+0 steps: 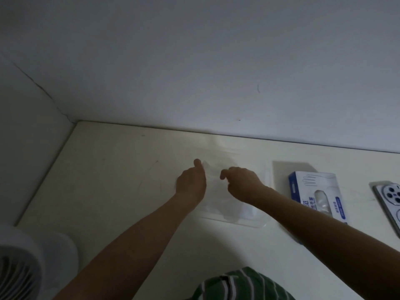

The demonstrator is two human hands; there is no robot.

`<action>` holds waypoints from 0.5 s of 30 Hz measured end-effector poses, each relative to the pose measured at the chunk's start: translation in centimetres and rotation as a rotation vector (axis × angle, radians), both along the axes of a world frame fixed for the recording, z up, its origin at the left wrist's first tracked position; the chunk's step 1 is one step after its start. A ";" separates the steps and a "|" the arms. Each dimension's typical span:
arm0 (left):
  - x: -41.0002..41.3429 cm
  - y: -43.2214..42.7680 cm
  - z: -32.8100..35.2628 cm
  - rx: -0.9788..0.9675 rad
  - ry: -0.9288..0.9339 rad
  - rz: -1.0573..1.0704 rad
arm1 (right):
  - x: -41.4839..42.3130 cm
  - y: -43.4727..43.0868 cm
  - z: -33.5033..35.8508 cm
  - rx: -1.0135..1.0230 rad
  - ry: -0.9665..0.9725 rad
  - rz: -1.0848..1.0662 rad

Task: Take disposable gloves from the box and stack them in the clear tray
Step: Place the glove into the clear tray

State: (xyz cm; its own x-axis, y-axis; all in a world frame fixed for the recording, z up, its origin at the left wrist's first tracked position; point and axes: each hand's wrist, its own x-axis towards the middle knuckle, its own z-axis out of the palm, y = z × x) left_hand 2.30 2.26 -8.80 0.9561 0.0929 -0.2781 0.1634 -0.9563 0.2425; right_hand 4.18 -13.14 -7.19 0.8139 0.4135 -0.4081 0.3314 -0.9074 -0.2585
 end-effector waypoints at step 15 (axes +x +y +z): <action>-0.1 -0.9 -1.1 -0.011 0.304 -0.288 | -1.1 0.3 -3.3 0.005 0.254 -0.091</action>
